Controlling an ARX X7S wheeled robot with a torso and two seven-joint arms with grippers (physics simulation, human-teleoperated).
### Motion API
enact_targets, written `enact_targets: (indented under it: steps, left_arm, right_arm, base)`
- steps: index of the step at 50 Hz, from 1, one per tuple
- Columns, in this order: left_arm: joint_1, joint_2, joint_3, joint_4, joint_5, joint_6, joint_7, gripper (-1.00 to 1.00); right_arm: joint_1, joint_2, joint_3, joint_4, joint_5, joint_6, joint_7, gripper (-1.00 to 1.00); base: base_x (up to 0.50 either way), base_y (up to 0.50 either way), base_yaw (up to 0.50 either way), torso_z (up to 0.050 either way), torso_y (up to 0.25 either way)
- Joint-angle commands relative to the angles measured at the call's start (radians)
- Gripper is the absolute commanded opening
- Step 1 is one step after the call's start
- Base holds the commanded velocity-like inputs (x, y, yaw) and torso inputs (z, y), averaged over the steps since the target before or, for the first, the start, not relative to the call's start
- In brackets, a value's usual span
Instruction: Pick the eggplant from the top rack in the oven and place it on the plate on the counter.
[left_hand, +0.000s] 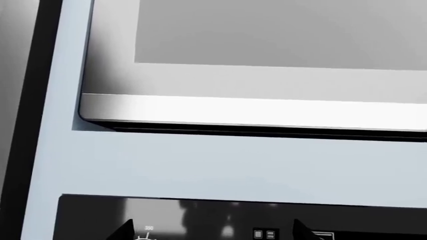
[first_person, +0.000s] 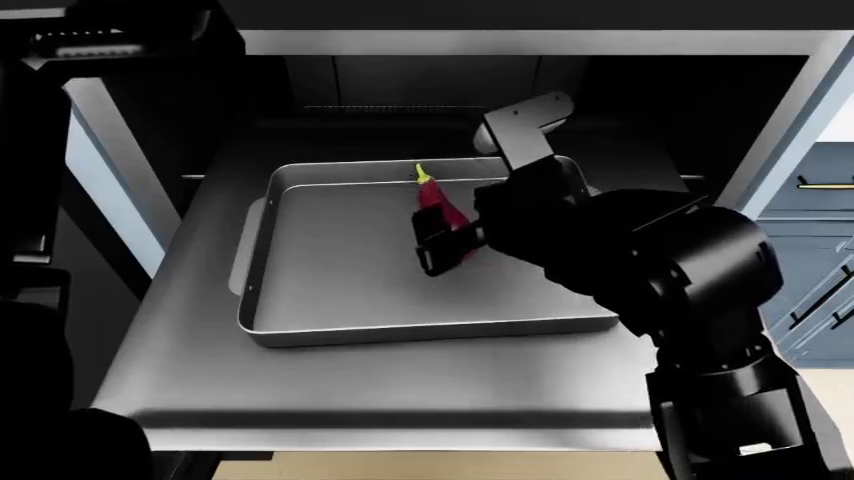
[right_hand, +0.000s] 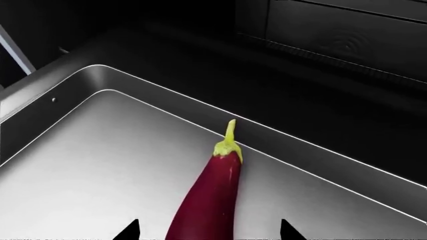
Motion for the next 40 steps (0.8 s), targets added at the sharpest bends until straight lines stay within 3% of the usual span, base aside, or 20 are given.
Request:
enact_targets:
  steps: [1, 40]
  left_arm:
    - [0.003, -0.014, 0.028, -0.009, 0.006, 0.031, -0.005, 1.00]
    - [0.013, -0.043, 0.065, -0.017, -0.042, 0.088, -0.059, 1.00]
  right_arm:
    - [0.004, 0.002, -0.018, 0.038, 0.000, -0.016, -0.015, 1.00]
    - [-0.028, 0.006, -0.031, 0.024, 0.026, -0.024, 0.001, 1.00]
  base:
    - [0.00, 0.00, 0.00, 0.000, 0.000]
    - [0.00, 0.00, 0.00, 0.000, 0.000]
